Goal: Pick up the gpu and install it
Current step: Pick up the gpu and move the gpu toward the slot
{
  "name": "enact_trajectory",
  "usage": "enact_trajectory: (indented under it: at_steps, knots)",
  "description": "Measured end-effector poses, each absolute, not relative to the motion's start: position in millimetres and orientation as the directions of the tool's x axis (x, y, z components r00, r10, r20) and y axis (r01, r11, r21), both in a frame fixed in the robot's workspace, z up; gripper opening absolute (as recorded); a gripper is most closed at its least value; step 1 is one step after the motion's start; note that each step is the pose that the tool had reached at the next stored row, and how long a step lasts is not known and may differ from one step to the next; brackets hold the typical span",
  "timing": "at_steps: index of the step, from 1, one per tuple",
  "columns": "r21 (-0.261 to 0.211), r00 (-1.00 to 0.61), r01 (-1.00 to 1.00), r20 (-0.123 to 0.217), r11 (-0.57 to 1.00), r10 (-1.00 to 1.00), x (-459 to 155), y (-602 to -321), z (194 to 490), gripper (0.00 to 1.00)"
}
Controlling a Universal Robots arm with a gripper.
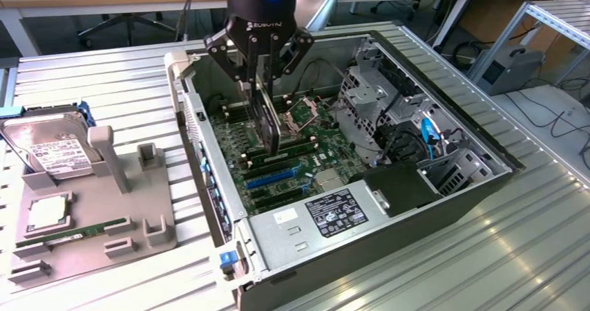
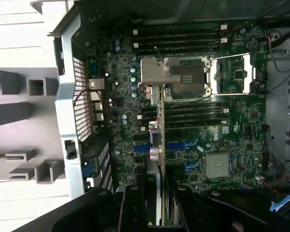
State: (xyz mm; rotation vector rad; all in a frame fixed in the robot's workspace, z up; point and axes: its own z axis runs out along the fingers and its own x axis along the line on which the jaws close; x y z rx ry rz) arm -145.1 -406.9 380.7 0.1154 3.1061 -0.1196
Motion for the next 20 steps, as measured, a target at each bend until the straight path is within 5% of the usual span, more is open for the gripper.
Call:
enact_trajectory:
  at_steps: [20]
  knots:
    - [-0.076,-0.997,0.075,-0.034,0.994,0.073,-129,-407,363,0.27]
